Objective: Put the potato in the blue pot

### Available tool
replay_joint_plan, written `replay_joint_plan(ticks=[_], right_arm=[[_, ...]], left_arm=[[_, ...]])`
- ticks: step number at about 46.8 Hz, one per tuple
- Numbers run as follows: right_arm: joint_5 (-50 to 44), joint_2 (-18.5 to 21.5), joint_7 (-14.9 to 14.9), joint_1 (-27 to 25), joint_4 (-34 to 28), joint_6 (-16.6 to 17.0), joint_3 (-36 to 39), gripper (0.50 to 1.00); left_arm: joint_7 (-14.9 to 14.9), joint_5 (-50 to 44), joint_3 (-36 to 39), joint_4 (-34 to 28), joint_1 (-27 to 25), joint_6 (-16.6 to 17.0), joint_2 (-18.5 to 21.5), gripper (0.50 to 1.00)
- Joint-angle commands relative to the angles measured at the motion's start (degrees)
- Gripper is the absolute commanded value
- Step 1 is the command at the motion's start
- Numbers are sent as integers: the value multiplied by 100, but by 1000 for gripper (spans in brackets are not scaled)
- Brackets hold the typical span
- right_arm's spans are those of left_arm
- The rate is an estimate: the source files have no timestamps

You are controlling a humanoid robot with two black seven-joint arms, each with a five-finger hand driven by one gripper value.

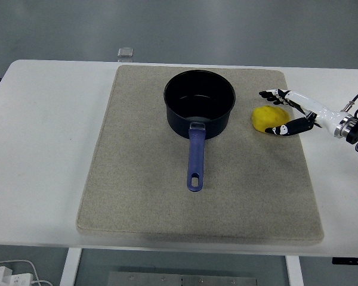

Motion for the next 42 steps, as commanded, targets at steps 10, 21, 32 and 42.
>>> replay_joint_plan(ticks=[10,21,32,42], right_arm=[[-11,14,0,-138,-16,-62,-8,913],[-11,14,-8,-147,-16,-150,-8,895],[-29,14,-26,-147,-16,-150,-17,764],[-29,5,-26,-139,-24,-264,-166,500]], left_arm=[[0,0,0,0,4,0,0,992],[0,0,0,0,13,0,0,994],[0,0,0,0,13,0,0,994],[0,0,0,-9,13,0,0,994]])
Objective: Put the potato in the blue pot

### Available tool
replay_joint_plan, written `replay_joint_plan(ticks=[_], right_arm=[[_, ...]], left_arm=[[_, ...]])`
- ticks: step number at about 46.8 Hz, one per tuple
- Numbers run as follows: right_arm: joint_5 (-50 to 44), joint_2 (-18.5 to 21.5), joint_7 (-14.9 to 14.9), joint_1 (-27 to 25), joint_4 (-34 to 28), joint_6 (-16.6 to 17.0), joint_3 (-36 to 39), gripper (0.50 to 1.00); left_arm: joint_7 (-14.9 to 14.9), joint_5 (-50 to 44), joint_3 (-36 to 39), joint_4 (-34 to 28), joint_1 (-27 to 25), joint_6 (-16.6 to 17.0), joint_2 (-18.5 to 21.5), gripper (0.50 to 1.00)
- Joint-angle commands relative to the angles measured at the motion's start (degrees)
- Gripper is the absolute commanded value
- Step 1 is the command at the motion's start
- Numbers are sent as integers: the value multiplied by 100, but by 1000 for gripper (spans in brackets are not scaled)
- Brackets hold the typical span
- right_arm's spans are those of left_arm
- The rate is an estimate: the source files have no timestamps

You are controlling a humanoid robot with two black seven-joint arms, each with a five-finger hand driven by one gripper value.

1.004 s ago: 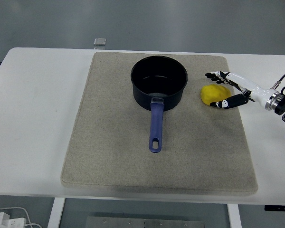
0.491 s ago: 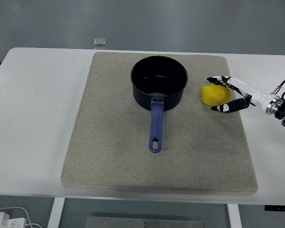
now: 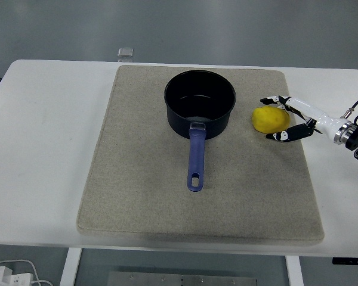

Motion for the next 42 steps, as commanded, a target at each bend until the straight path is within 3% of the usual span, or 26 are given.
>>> replay_joint_plan(ticks=[1,10,18,42], right_arm=[[26,-7,-7,19,-9,-62,-107,500],[61,2,-51,19,-18,-159,-107,500],[227,187,-165,45,-167,-484,-37,500],[430,187,-165,160,-141,-466,-2,500]], left_arm=[[0,0,0,-6,0,0,0,992],[0,0,0,-6,-8,0,0,994],[0,0,0,-14,0,0,0,992],[0,0,0,-6,0,0,0,994]])
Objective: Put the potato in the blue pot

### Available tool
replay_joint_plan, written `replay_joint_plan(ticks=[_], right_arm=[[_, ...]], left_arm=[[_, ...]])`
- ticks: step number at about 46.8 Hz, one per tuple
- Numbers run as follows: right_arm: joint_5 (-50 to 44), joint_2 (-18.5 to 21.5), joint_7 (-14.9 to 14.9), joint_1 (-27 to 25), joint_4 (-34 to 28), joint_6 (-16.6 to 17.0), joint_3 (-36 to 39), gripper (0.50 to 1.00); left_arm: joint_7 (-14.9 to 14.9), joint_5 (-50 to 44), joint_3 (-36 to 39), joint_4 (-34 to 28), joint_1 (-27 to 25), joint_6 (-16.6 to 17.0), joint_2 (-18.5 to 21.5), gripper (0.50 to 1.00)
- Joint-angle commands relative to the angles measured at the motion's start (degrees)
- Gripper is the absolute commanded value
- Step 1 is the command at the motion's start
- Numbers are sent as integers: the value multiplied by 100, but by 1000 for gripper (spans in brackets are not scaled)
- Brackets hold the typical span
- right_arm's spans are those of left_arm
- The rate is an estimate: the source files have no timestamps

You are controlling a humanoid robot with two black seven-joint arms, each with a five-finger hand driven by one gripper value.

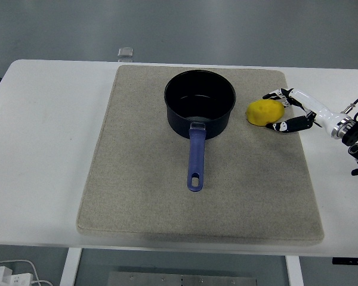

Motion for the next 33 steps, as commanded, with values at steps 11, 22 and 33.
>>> replay_joint_plan(ticks=[11,22,33], right_arm=[[276,-1,0,106,53,3,11,500],[277,8,0,80,53,3,2,500],[277,79,18,62,53,11,2,500]], left_arm=[[0,0,0,0,3,0,0,992],[0,0,0,0,3,0,0,994],[0,0,0,8,3,-9,0,994]])
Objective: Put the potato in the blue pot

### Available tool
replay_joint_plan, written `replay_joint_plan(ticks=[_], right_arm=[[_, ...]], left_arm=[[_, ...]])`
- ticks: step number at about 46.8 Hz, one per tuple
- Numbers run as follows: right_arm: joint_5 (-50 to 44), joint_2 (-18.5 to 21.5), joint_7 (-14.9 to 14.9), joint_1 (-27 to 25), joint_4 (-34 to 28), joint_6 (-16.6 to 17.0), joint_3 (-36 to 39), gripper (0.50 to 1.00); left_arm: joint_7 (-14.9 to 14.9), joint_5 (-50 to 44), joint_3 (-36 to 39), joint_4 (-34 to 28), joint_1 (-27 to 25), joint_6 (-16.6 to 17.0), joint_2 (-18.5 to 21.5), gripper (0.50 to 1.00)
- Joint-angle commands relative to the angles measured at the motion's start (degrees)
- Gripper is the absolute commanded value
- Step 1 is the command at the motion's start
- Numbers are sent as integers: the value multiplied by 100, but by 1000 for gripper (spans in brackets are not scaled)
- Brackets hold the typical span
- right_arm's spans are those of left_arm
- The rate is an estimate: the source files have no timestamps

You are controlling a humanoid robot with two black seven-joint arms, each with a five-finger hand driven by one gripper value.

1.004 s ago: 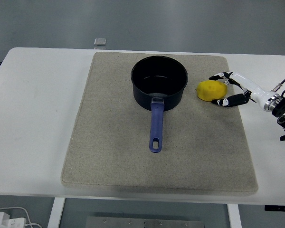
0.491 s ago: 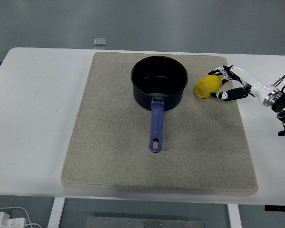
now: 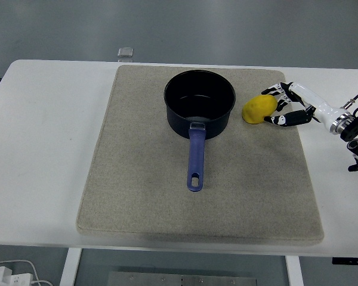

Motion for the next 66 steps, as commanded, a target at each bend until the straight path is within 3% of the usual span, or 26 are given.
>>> replay_joint_plan(ticks=[1,17,31,66], right_arm=[[-3,20,1,-2,-2,10,8,500],[6,20,-17,-2,-2,28,8,500],[155,12,27,-2,-2,-253,17,500],[270,-68,1,60,296,-218,17,500]], left_arm=[[0,0,0,2,0,-5,0,994],[0,0,0,-7,9,-5,0,994],[0,0,0,-15,0,-5,0,994],[0,0,9,-42,0,-14,0,992]])
